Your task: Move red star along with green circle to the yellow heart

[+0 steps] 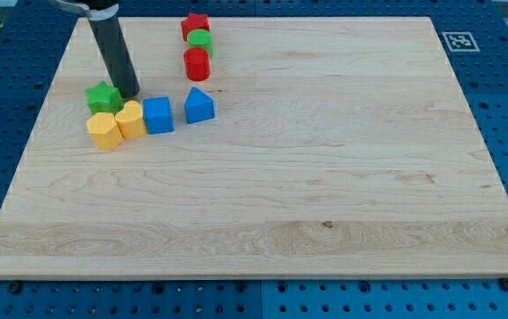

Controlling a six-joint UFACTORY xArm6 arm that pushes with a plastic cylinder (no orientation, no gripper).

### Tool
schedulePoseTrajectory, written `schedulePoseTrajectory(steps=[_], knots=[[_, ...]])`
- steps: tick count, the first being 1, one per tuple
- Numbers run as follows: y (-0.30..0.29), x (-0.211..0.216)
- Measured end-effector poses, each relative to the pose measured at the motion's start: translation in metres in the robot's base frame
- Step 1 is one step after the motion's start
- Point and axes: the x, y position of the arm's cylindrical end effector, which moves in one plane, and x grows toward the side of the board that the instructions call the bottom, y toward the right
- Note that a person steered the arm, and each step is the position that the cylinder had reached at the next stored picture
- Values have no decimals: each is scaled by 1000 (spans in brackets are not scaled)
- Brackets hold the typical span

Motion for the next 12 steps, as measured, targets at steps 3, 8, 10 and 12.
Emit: schedulePoseTrajectory(steps=[3,8,10,12], knots=[[-14,6],[67,-173],[162,-166],[118,-138]])
